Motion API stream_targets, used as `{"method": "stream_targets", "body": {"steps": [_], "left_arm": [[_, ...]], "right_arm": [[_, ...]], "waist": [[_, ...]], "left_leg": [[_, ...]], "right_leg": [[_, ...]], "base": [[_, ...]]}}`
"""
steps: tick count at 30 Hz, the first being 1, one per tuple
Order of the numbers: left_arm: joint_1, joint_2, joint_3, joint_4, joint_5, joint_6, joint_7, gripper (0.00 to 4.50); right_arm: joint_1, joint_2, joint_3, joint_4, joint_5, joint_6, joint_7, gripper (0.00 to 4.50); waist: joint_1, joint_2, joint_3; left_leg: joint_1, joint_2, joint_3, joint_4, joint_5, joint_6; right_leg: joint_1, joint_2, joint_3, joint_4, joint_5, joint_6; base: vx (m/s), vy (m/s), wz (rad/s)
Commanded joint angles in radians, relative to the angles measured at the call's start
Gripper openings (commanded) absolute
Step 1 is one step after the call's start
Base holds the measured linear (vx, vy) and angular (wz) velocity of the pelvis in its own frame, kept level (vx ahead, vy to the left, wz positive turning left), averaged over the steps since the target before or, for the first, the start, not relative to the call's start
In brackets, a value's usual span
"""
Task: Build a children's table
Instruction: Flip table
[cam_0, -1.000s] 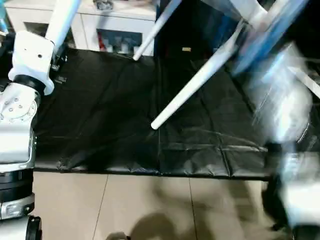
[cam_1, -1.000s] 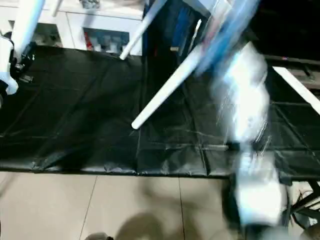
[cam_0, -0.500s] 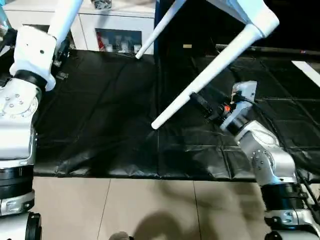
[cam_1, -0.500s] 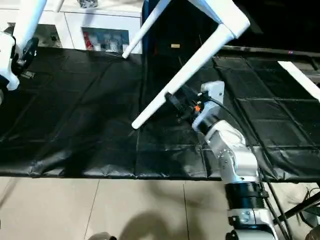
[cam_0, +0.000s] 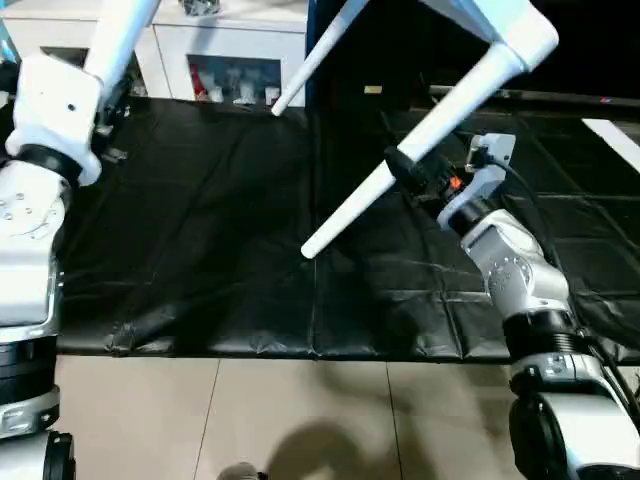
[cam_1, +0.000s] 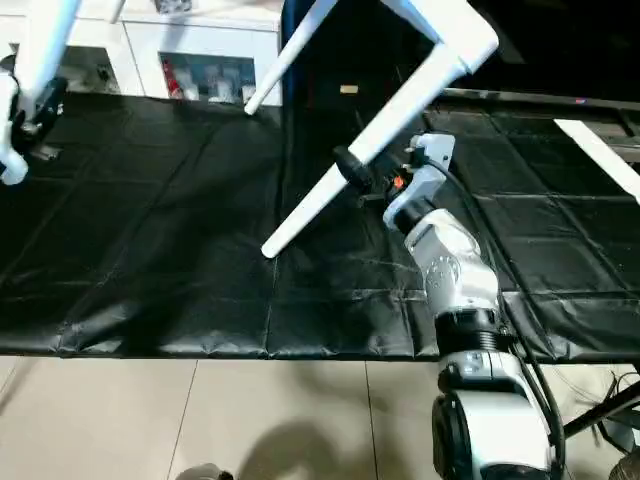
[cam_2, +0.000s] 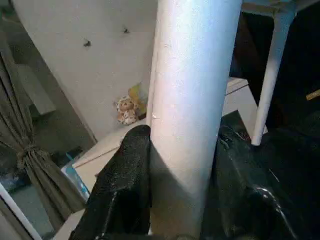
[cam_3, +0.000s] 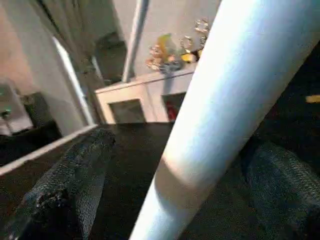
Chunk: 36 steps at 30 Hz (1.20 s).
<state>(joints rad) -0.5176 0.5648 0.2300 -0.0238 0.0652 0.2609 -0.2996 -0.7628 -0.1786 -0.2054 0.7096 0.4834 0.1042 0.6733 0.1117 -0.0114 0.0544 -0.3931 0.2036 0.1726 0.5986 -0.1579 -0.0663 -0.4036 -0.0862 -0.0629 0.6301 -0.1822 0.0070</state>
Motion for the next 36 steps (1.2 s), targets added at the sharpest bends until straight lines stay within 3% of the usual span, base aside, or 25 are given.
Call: {"method": "stream_targets", "body": {"steps": [1,5,6,7,8,10,11,13,14,18,21,26,33,36], "left_arm": [[0.019,-0.029,-0.056,0.025,-0.033,0.019,-0.042,1.56],[0.032,-0.058,-0.073,0.042,-0.053,0.019,-0.057,1.56],[0.038,-0.067,-0.079,0.053,-0.055,0.014,-0.06,1.56],[0.04,-0.069,-0.082,0.058,-0.054,0.011,-0.061,1.55],[0.046,-0.075,-0.09,0.074,-0.048,0.002,-0.064,1.55],[0.05,-0.079,-0.096,0.085,-0.045,-0.004,-0.066,1.54],[0.054,-0.091,-0.105,0.116,-0.041,-0.019,-0.067,1.51],[0.055,-0.094,-0.11,0.129,-0.037,-0.027,-0.066,1.5],[0.058,-0.102,-0.116,0.152,-0.035,-0.038,-0.068,1.5],[0.067,-0.116,-0.12,0.183,-0.035,-0.053,-0.066,1.5],[0.073,-0.119,-0.119,0.19,-0.031,-0.059,-0.061,1.5],[0.106,-0.124,-0.108,0.184,-0.029,-0.06,-0.05,1.5],[0.209,-0.139,-0.102,0.086,-0.025,-0.002,-0.012,1.5],[0.306,-0.166,-0.09,-0.004,-0.019,0.036,0.021,1.5]], "right_arm": [[-0.051,0.008,0.002,0.009,0.026,-0.027,0.061,4.13],[-0.056,0.008,-0.015,-0.017,0.068,-0.023,0.139,4.13],[-0.052,0.009,-0.018,-0.035,0.08,-0.019,0.161,4.13],[-0.051,0.01,-0.019,-0.041,0.083,-0.019,0.167,4.13],[-0.041,0.009,-0.014,-0.071,0.09,-0.007,0.184,4.13],[-0.034,0.008,-0.011,-0.092,0.094,0.002,0.196,4.13],[-0.011,0.009,0.001,-0.158,0.105,0.025,0.221,4.13],[0.001,0.01,0.007,-0.189,0.111,0.037,0.229,4.13],[0.028,0.008,0.025,-0.256,0.119,0.059,0.244,4.13],[0.076,0.002,0.056,-0.357,0.125,0.086,0.247,4.13],[0.099,0.001,0.068,-0.401,0.13,0.106,0.244,4.13],[0.143,0.004,0.082,-0.457,0.114,0.125,0.239,4.13],[0.176,-0.003,0.112,-0.434,0.042,0.09,0.215,4.13],[0.183,-0.004,0.107,-0.394,0.004,0.054,0.191,4.13]], "waist": [[-0.005,0.011,-0.07],[0.001,0.013,-0.072],[0.001,0.02,-0.072],[0.001,0.015,-0.072],[0.002,0.019,-0.073],[0.002,0.016,-0.074],[0.003,0.022,-0.074],[0.004,0.018,-0.08],[0.005,0.023,-0.082],[0.012,0.023,-0.083],[0.022,0.025,-0.081],[0.023,0.019,-0.079],[0.016,0.019,-0.071],[0.013,0.017,-0.066]], "left_leg": [[0.028,0.02,-0.006,-0.077,-0.334,-0.048],[0.029,0.021,-0.004,-0.076,-0.312,-0.036],[0.028,0.02,-0.005,-0.075,-0.31,-0.037],[0.027,0.02,-0.005,-0.076,-0.308,-0.035],[0.027,0.021,-0.006,-0.076,-0.302,-0.034],[0.026,0.02,-0.005,-0.076,-0.293,-0.031],[0.026,0.02,-0.005,-0.076,-0.282,-0.03],[0.024,0.02,-0.006,-0.073,-0.25,-0.023],[0.023,0.021,-0.006,-0.071,-0.224,-0.016],[0.024,0.022,-0.005,-0.069,-0.192,-0.006],[0.029,0.025,-0.004,-0.071,-0.213,-0.014],[0.025,0.025,-0.006,-0.076,-0.234,-0.026],[0.029,0.026,-0.005,-0.081,-0.313,-0.043],[0.028,0.031,-0.008,-0.087,-0.347,-0.052]], "right_leg": [[0.027,-0.046,0.036,-0.077,-0.246,-0.19],[0.029,-0.047,0.036,-0.076,-0.227,-0.193],[0.028,-0.046,0.036,-0.074,-0.221,-0.194],[0.031,-0.045,0.035,-0.075,-0.212,-0.193],[0.031,-0.045,0.034,-0.073,-0.205,-0.194],[0.033,-0.045,0.034,-0.073,-0.193,-0.189],[0.033,-0.043,0.034,-0.074,-0.182,-0.187],[0.037,-0.044,0.033,-0.068,-0.127,-0.191],[0.036,-0.043,0.032,-0.063,-0.085,-0.198],[0.037,-0.042,0.031,-0.059,-0.027,-0.206],[0.035,-0.043,0.031,-0.062,-0.049,-0.208],[0.039,-0.045,0.032,-0.063,-0.068,-0.196],[0.031,-0.047,0.035,-0.08,-0.195,-0.174],[0.029,-0.049,0.035,-0.082,-0.238,-0.168]], "base": [[0.0,0.0,0.0],[0.0,0.0,0.0],[0.0,0.0,0.0],[0.0,0.0,0.0],[0.0,0.0,0.0],[0.0,0.0,0.0],[0.0,0.0,0.0],[0.0,0.0,0.0],[0.0,0.0,0.0],[0.0,0.0,0.0],[0.0,0.0,0.0],[0.0,0.0,0.0],[0.0,0.0,0.0],[0.0,0.0,0.0]]}}
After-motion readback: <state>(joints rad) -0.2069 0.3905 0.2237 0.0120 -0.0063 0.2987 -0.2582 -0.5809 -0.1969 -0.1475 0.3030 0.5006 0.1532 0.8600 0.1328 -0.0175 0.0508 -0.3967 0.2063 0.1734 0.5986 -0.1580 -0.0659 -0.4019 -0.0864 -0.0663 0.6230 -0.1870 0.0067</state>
